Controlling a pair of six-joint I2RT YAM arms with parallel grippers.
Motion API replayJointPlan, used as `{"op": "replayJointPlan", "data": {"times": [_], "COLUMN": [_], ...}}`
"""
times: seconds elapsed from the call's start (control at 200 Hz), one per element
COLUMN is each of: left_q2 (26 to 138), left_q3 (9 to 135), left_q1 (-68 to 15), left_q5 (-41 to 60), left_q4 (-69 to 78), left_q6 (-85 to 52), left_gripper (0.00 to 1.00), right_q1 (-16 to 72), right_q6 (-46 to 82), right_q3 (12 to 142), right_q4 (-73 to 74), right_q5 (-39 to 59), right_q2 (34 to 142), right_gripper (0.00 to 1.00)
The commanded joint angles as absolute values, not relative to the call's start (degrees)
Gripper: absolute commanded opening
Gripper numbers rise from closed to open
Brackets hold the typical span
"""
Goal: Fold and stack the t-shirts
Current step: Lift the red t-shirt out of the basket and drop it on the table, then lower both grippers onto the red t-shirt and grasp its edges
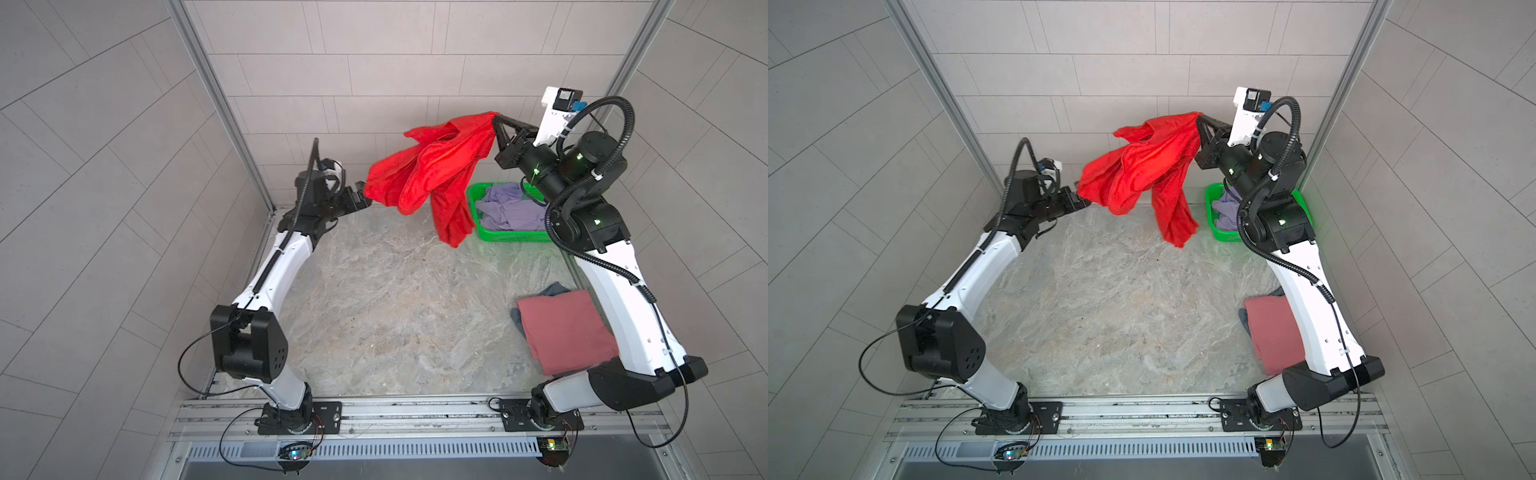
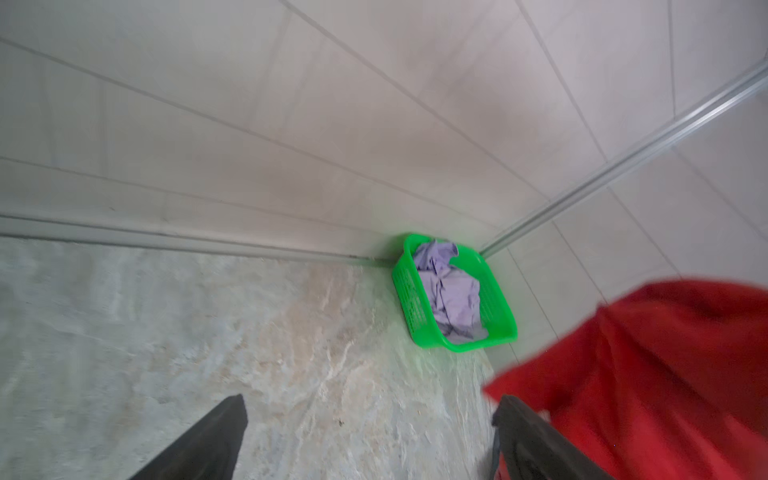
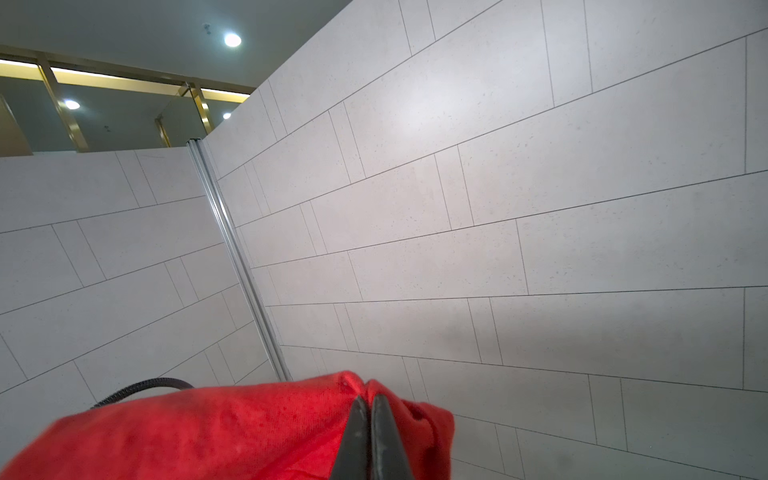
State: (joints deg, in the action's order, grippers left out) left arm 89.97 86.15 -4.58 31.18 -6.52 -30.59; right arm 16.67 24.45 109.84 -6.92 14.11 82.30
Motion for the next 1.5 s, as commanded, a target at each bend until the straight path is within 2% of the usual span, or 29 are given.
{"op": "replayJointPlan", "data": {"times": [0.0,0.085,0.1,0.12,0.17,0.185,0.215,0.435,0.575,0.66,0.776,0.896,1.156,1.356,1.416,1.496], "left_q2": [82.58,78.37,77.83,77.20,76.17,76.01,75.94,76.74,81.13,85.72,93.48,101.41,112.54,117.52,118.10,118.26], "left_q3": [84.50,83.54,83.38,83.25,82.76,82.51,82.00,77.64,77.92,78.19,80.51,83.22,88.60,92.29,92.79,93.21], "left_q1": [-0.88,0.61,0.87,1.07,1.22,1.23,1.22,-2.51,-13.37,-20.11,-26.81,-29.28,-31.38,-31.38,-31.38,-31.38], "left_q5": [31.49,27.60,26.92,26.04,23.60,22.88,21.80,21.56,21.83,22.73,22.15,22.04,23.38,25.83,26.05,25.95], "left_q4": [-5.34,-11.66,-12.62,-14.08,-17.79,-18.83,-20.63,-29.72,-34.44,-33.94,-32.56,-31.98,-35.29,-34.67,-34.45,-34.54], "left_q6": [-29.66,-25.31,-24.76,-23.87,-21.89,-21.47,-21.03,-19.65,-16.11,-16.09,-16.80,-18.36,-18.93,-22.06,-22.56,-22.82], "left_gripper": [1.00,1.00,1.00,1.00,1.00,1.00,1.00,1.00,1.00,0.99,0.96,0.93,0.87,0.67,0.57,0.38], "right_q1": [16.79,16.70,16.51,16.13,14.99,14.76,14.26,12.57,11.60,11.65,11.66,11.69,11.82,12.82,13.25,13.87], "right_q6": [26.04,26.87,27.34,28.08,28.30,28.58,28.99,25.00,25.57,26.69,27.81,28.92,29.36,29.85,29.71,29.03], "right_q3": [103.82,96.15,94.83,93.19,90.89,90.80,90.66,82.68,76.24,69.10,60.99,56.51,53.87,51.63,51.32,51.96], "right_q4": [-8.40,-10.03,-10.57,-11.28,-14.92,-16.98,-20.69,-26.78,-30.57,-28.11,-22.12,-15.05,-14.97,-11.85,-10.88,-11.03], "right_q5": [11.07,8.24,7.76,7.73,8.25,7.30,5.44,1.49,4.66,8.82,9.72,12.11,14.23,16.56,17.32,17.74], "right_q2": [83.85,84.04,84.28,85.00,87.70,88.59,89.99,84.69,82.13,80.45,79.89,80.77,84.09,86.82,87.98,89.87], "right_gripper": [0.00,0.00,0.04,0.16,0.68,0.74,0.78,0.86,0.83,0.82,0.81,0.80,0.80,0.79,0.78,0.76]}}
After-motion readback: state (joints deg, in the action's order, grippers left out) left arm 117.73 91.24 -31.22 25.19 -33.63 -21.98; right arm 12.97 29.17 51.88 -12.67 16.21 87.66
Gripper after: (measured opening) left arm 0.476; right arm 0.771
